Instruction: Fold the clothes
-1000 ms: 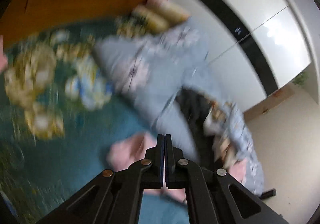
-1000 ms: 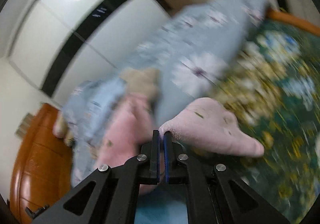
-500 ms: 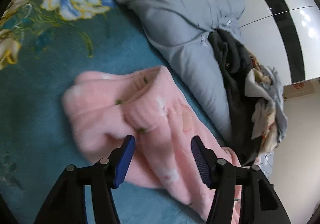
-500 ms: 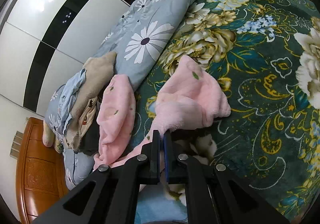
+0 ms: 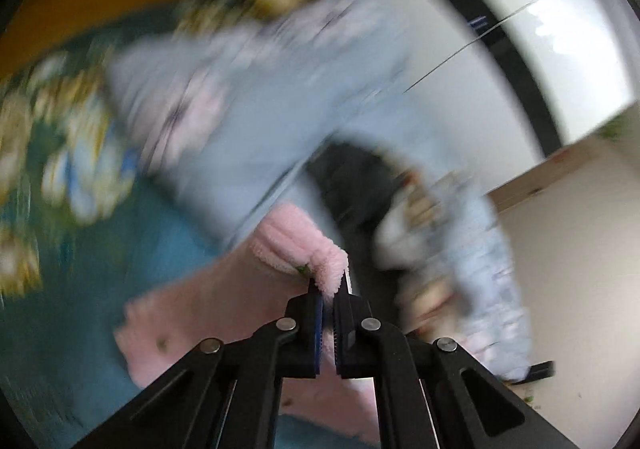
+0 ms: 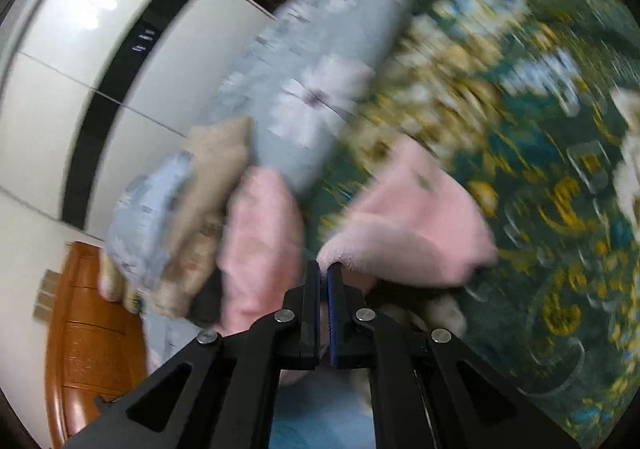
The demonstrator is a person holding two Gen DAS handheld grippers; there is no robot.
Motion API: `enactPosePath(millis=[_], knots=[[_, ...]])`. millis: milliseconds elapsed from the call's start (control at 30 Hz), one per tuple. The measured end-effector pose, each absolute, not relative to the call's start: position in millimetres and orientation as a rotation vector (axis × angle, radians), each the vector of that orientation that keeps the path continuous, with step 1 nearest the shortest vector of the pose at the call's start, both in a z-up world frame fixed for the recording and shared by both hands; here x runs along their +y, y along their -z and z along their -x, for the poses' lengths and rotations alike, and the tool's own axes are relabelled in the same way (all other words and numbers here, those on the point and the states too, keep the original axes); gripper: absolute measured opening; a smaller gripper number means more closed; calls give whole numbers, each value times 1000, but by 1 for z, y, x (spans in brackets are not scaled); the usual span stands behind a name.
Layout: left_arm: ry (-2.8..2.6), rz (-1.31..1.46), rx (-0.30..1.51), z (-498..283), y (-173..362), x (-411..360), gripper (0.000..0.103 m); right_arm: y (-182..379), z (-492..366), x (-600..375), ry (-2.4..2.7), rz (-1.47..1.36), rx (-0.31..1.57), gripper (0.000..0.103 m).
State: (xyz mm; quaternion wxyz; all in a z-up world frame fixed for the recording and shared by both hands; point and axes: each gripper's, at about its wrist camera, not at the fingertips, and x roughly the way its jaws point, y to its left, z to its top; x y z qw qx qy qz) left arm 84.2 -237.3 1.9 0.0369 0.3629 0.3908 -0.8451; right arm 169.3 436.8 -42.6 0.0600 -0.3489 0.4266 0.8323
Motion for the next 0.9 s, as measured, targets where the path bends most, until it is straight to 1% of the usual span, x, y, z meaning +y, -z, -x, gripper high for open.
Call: enactPosePath(millis=[33, 67, 167, 200, 267, 333, 433, 500, 567, 667, 733, 900], knots=[[2658, -1041, 1195, -86, -30, -241, 4, 22, -166, 434, -2574, 1013, 1264, 2], [2701, -1000, 1173, -100, -42, -245, 4, 6, -166, 430, -2623, 977, 1238, 2], [2822, -876, 1099, -143, -76, -258, 4, -31, -177, 418, -2759, 895, 1141, 2], [2823, -875, 1069, -161, -71, -262, 4, -32, -183, 413, -2785, 903, 1104, 2], [2740, -955, 1076, -194, -26, -270, 4, -21, -194, 403, -2805, 965, 1039, 2], [2622, -1078, 1084, -219, 28, -274, 4, 23, -207, 396, -2728, 1133, 995, 2], [2374, -1252, 1114, -255, 119, -277, 4, 93, -229, 394, -2552, 1341, 1037, 3], [2259, -1297, 1175, -282, 159, -279, 4, 130, -246, 393, -2451, 1422, 1066, 3], [2213, -1312, 1188, -304, 177, -277, 4, 151, -260, 394, -2394, 1451, 1097, 3], [2222, -1308, 1100, -316, 182, -275, 4, 172, -276, 396, -2322, 1485, 1118, 2], [2214, -1284, 1087, -325, 178, -278, 4, 186, -286, 398, -2273, 1509, 1123, 2], [2188, -1206, 1092, -350, 168, -290, 4, 185, -295, 396, -2323, 1498, 1185, 2]])
